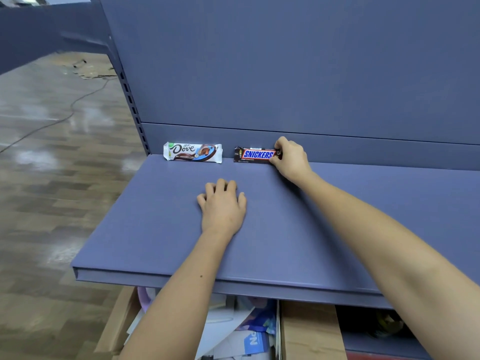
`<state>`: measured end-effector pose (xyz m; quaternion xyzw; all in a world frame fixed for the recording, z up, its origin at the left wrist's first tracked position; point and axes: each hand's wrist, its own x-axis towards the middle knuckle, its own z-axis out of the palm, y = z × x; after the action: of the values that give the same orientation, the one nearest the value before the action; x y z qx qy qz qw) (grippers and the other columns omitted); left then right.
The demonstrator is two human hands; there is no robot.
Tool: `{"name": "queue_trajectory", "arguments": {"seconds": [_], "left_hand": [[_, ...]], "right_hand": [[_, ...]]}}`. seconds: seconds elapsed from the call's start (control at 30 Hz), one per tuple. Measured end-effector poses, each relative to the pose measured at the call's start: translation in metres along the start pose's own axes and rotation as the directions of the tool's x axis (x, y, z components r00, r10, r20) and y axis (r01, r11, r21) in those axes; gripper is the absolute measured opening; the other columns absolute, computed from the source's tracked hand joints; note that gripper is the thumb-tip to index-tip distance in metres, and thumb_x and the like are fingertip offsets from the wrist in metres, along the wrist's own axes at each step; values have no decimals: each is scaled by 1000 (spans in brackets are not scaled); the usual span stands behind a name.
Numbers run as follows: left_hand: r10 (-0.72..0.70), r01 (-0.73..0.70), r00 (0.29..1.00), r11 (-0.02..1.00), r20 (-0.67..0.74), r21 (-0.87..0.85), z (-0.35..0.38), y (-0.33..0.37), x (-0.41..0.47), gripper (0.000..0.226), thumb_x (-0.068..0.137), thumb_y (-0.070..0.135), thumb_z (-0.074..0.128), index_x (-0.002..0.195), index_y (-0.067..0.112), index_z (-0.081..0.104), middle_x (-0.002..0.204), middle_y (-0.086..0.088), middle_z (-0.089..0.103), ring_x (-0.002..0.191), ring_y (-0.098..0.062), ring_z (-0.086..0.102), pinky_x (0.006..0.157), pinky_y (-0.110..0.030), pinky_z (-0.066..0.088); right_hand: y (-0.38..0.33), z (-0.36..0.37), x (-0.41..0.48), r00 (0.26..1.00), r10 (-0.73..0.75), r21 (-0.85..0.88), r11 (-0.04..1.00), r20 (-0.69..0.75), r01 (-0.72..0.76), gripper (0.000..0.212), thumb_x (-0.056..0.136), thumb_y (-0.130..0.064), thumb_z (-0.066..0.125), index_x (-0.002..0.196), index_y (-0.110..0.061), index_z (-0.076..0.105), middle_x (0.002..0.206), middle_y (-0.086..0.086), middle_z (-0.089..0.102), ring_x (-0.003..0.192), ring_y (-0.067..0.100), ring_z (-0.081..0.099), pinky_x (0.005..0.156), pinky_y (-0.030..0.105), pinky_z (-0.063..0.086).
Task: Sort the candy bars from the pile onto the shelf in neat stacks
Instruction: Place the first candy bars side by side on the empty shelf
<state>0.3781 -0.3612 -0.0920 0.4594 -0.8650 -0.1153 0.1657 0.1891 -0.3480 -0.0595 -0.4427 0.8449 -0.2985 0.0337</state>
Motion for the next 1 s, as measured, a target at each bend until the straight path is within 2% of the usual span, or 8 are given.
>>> {"name": "queue_trajectory", "arguments": {"seconds": [0.1,0.17,0.27,0.37,0.57,0.77,0.9,1.0], "left_hand": [[2,-2,1000,1000,14,6,-1,1,0,31,96,32,36,117,15,51,126,-3,47,120,-26,34,95,-38,27],[9,-9,1000,1000,21,9,-4,2,-2,31,96,32,37,116,15,53,124,-4,48,118,-26,36,94,-38,27],[25,-24,1000,999,-2,38,-11,-1,2,27,94,29,38,110,17,56,115,-3,55,111,-25,43,92,-38,26],[46,-45,998,999,-40,29,-20,12,15,26,93,24,38,108,16,57,109,-4,63,107,-26,49,93,-39,26],[315,-315,949,949,19,-30,-8,123,21,27,93,23,40,113,15,56,115,-5,61,111,-27,48,94,-39,26],[556,-535,802,831,220,-149,37,254,-9,34,94,26,39,125,20,50,130,2,53,122,-22,39,95,-35,23],[626,-604,741,779,244,-166,59,322,-26,34,94,25,38,127,20,48,134,1,49,124,-22,37,96,-36,22],[655,-633,714,755,246,-172,74,370,-36,35,94,25,38,128,20,47,137,0,47,125,-23,36,98,-37,23]], "right_hand": [[11,-16,-11,999,11,-4,1000,41,-11,34,88,-13,52,121,-11,45,121,15,46,107,33,49,84,31,37],[28,-30,-19,996,36,-71,997,82,-30,41,88,-13,52,128,-14,43,127,13,42,114,32,47,91,33,38],[56,-54,-31,985,95,-174,982,142,-70,37,88,-16,52,125,-14,49,130,12,42,121,31,43,97,36,38],[80,-81,-45,981,126,-188,977,145,-98,32,89,-18,52,121,-15,54,128,10,45,121,29,43,97,36,38],[139,-143,-76,979,176,-255,956,99,-145,29,89,-20,53,118,-15,55,126,8,46,117,26,46,93,35,41],[229,-216,-118,953,300,-324,905,29,-275,33,90,-22,54,122,-15,54,131,11,45,126,28,37,101,36,36],[284,-264,-147,941,336,-313,890,-44,-333,36,88,-22,56,123,-13,55,133,13,46,125,30,40,105,35,34],[320,-298,-169,946,316,-289,901,-71,-323,36,85,-24,61,119,-12,58,121,8,54,114,27,50,96,30,37]]}}
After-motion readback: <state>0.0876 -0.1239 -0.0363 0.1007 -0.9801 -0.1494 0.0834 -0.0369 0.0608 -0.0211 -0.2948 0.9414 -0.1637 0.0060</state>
